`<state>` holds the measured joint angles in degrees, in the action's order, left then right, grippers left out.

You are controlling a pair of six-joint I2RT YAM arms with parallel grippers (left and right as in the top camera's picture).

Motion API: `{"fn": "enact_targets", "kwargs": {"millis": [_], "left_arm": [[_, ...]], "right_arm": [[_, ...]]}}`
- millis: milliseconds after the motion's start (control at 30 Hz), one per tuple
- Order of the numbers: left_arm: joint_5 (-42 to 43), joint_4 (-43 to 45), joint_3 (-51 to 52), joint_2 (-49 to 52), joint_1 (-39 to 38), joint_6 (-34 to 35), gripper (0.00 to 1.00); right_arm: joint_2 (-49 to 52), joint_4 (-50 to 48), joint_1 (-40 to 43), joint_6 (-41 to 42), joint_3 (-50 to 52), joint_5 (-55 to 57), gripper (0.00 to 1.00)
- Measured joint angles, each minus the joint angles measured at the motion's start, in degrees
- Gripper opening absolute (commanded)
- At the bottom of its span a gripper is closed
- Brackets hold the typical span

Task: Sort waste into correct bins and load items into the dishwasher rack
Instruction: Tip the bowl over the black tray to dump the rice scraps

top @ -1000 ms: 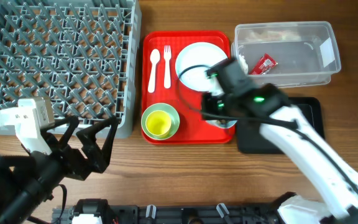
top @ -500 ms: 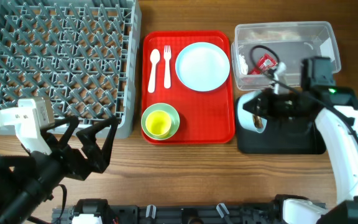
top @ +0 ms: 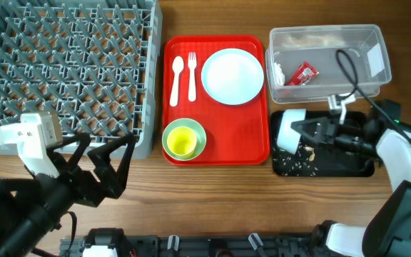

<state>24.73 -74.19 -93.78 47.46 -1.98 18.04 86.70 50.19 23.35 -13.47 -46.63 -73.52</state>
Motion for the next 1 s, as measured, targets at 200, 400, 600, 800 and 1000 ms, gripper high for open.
{"fn": "enact_targets", "kwargs": {"millis": [200,400,600,800,1000], "left_arm": [[0.0,0.0,0.0,-0.02,0.0,0.0,1.0],[-0.02,0.0,0.0,0.0,0.0,0.0,1.0],[0.0,0.02,0.0,0.0,0.0,0.0,1.0],[0.0,0.02,0.0,0.0,0.0,0.0,1.0],[-0.02,0.02,0.0,-0.02,0.0,0.0,1.0]], "right_arm": [[0.0,-1.09,3.23,-1.4,0.02,-2.32,0.04],[0.0,-0.24,3.76,-0.61,0.04,-2.97,0.04],[-0.02,-1.7,3.87,1.14,0.11,-4.33,0.04],[-0.2,-0.61,3.87,-0.37,0.11,-10.95,0.04],[-1.36,-1.7,3.87,1.36,0.11,-12.2,0.04]]}}
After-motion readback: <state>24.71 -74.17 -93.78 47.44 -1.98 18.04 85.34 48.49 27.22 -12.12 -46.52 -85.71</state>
